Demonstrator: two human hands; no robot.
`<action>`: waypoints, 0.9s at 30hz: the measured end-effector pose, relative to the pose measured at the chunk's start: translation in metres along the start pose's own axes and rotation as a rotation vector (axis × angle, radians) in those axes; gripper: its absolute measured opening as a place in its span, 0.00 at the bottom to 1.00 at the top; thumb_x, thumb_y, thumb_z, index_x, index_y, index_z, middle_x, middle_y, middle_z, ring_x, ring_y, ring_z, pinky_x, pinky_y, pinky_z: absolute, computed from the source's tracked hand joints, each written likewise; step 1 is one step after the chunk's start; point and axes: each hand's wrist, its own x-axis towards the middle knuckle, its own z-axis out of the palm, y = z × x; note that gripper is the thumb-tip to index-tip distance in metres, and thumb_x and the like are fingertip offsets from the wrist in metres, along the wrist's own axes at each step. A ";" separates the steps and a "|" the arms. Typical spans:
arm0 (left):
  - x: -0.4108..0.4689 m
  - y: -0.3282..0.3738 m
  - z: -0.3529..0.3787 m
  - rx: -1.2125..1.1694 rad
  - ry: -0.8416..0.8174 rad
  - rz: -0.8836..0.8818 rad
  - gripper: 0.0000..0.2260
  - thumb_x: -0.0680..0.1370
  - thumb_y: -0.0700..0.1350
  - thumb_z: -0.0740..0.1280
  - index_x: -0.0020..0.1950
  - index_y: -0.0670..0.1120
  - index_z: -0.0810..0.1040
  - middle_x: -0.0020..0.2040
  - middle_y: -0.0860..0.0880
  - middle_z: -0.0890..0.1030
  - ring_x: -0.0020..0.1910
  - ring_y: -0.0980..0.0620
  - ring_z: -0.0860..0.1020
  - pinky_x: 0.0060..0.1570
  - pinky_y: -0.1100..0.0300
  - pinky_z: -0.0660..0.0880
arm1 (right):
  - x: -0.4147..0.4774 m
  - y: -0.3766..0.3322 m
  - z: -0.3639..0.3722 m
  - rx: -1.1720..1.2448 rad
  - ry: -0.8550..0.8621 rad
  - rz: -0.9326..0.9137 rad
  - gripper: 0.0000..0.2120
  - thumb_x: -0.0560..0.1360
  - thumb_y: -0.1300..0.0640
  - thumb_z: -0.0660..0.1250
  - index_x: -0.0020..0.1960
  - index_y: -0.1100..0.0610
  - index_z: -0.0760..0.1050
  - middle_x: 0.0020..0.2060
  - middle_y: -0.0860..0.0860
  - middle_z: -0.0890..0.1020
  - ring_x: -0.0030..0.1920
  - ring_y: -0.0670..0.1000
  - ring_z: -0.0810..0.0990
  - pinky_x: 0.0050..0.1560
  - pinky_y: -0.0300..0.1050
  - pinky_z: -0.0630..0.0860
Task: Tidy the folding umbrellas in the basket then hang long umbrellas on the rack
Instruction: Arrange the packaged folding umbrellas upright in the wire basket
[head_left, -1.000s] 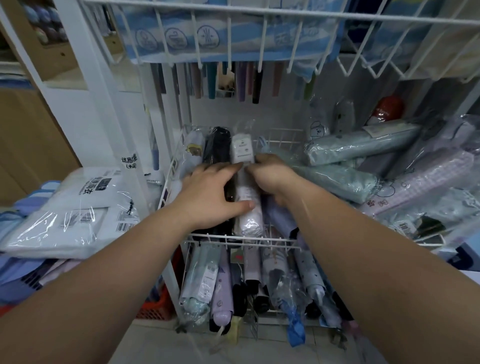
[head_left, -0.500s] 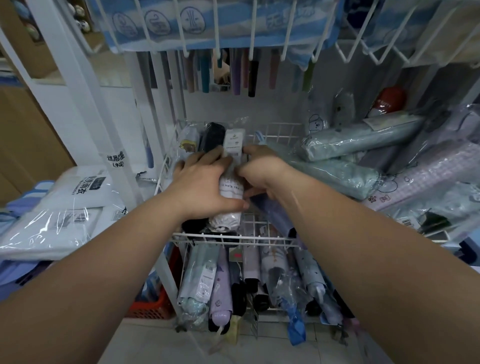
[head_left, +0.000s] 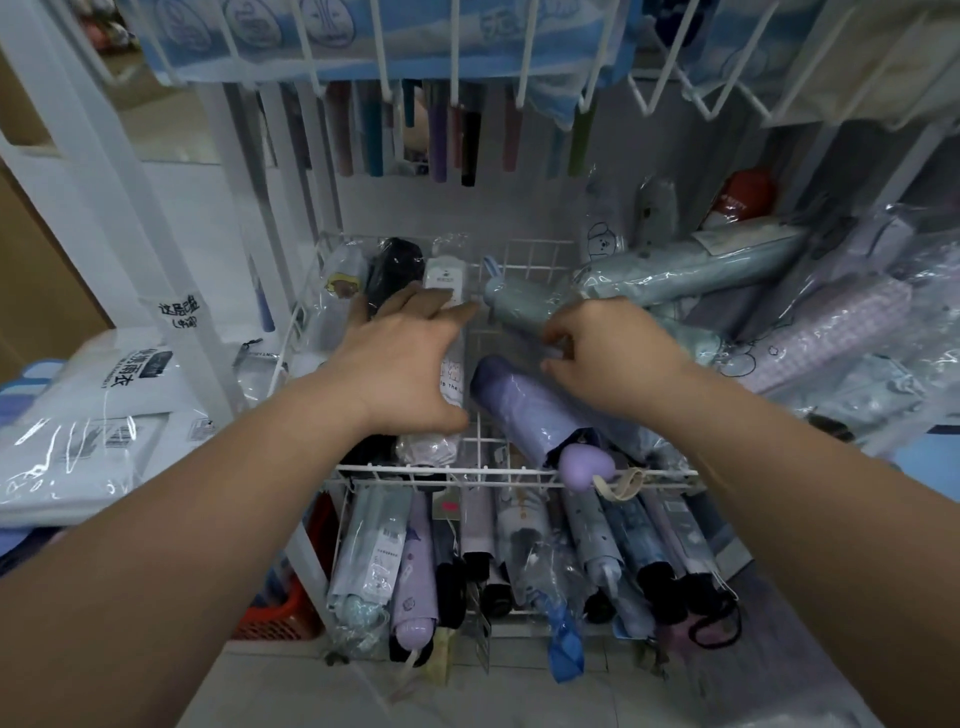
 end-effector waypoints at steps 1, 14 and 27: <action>0.000 0.005 0.001 -0.026 0.043 0.040 0.45 0.65 0.64 0.71 0.79 0.58 0.59 0.78 0.51 0.63 0.78 0.44 0.59 0.73 0.35 0.59 | -0.002 0.004 0.001 -0.028 0.045 -0.018 0.12 0.73 0.51 0.67 0.55 0.50 0.82 0.48 0.55 0.85 0.50 0.60 0.82 0.49 0.46 0.78; 0.000 0.052 0.011 -0.368 -0.119 0.081 0.18 0.73 0.55 0.75 0.62 0.57 0.79 0.45 0.56 0.79 0.46 0.54 0.79 0.44 0.60 0.72 | -0.033 0.010 -0.006 0.160 -0.270 0.030 0.19 0.73 0.37 0.68 0.55 0.48 0.83 0.48 0.50 0.85 0.49 0.52 0.82 0.52 0.48 0.79; -0.023 0.037 0.013 -0.587 0.108 -0.001 0.17 0.78 0.45 0.70 0.67 0.56 0.79 0.49 0.53 0.84 0.46 0.53 0.83 0.53 0.52 0.80 | -0.032 -0.005 -0.007 0.594 -0.109 0.201 0.24 0.76 0.54 0.70 0.72 0.51 0.73 0.63 0.52 0.81 0.52 0.48 0.78 0.49 0.40 0.74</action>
